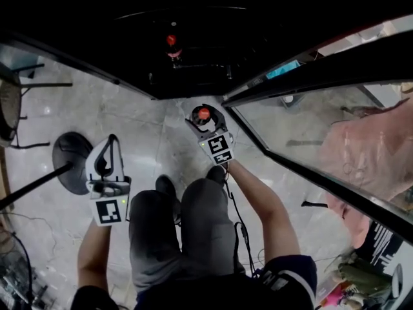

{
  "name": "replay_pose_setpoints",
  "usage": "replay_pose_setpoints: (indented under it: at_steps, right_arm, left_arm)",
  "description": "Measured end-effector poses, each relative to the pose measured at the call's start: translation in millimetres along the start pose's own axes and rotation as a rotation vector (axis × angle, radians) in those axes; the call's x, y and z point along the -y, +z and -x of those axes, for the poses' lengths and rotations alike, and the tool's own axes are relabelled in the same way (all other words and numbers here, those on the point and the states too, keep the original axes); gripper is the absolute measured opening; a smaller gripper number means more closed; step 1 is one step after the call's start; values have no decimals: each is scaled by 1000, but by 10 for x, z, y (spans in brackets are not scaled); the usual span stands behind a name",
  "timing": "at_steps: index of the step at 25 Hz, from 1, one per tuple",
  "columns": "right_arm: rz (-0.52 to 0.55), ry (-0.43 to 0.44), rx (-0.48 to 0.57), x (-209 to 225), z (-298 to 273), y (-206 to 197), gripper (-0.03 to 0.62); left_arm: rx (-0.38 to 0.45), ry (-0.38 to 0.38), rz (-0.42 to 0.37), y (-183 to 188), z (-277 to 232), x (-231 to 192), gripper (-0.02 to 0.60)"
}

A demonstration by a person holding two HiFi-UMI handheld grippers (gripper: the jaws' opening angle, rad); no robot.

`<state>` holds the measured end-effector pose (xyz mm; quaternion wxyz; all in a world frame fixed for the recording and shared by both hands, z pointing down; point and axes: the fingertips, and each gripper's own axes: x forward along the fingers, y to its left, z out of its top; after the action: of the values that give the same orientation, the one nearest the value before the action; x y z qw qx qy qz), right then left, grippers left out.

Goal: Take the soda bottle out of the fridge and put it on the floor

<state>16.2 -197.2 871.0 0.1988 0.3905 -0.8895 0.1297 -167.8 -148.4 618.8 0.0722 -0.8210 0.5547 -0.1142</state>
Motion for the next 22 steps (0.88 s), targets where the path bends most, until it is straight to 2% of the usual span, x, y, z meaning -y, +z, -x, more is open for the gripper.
replay_pose_setpoints:
  at_steps: [8,15,22]
  right_arm:
    - [14,-5,-24,-30,-331,-546,321]
    - [53,-8,-54,-45,-548,-973,321]
    - [65,-6,-49,-66,-756,-1231,321]
  left_arm:
    - [-6,2,-20,-426,-36,4,23]
    - [9,-10,-36,-645,-108,29,23]
    - [15,-15,-51,-798,-143,30,23]
